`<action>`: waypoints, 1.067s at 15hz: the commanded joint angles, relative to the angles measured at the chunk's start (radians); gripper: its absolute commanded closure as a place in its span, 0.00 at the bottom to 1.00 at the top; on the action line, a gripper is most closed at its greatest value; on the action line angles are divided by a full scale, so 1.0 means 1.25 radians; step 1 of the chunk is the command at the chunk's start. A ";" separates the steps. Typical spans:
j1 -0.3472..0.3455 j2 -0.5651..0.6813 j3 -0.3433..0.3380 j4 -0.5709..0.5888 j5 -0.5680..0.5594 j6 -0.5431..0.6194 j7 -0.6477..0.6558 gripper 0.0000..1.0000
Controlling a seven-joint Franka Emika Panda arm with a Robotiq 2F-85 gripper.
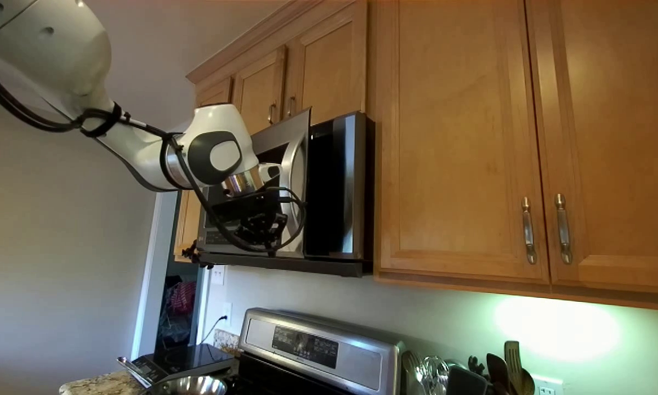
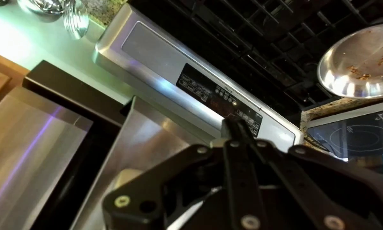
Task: Close the microwave door
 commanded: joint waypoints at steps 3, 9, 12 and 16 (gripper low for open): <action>-0.021 0.020 0.009 0.012 -0.081 0.049 0.004 0.98; -0.026 0.073 -0.007 0.067 -0.157 0.065 -0.035 0.98; -0.015 0.111 -0.026 0.106 -0.141 0.084 -0.077 0.98; -0.015 0.172 -0.047 0.169 -0.127 0.108 -0.139 0.98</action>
